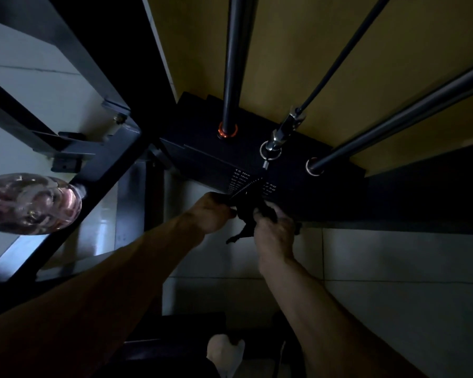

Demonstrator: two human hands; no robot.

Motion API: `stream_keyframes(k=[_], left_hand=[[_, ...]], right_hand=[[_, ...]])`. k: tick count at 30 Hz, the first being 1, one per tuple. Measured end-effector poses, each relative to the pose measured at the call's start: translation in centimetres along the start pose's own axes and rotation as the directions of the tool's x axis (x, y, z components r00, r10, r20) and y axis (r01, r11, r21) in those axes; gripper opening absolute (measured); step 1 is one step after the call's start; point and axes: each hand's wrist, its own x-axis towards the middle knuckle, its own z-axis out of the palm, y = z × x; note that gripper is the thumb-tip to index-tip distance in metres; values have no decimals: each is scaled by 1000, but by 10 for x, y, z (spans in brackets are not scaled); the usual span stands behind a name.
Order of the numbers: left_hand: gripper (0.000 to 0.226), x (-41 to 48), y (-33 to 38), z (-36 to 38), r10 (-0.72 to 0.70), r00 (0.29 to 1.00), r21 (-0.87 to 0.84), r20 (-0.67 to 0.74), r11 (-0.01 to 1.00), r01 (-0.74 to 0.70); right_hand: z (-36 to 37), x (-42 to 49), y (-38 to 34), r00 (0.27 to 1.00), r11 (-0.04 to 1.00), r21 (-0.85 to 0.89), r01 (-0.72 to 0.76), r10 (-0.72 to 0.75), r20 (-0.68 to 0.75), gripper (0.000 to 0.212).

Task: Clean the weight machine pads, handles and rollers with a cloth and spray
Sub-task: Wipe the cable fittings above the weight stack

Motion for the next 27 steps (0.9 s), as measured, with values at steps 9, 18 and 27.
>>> stream_keyframes(k=[9,18,27], left_hand=[[17,5,5,0,-6,988,-79,-157,997,-7],[10,8,-5,19,-49,970,-31,-239,999,43],[23,4,3,19,-108,957,-125,-270,989,77]], right_hand=[[17,8,-6,992,980,-196,31,-6,126,49],[5,7,-5,988,949,-298,106,-67,137,48],[-2,-2,-3,985,943,-313,114,-66,158,49]])
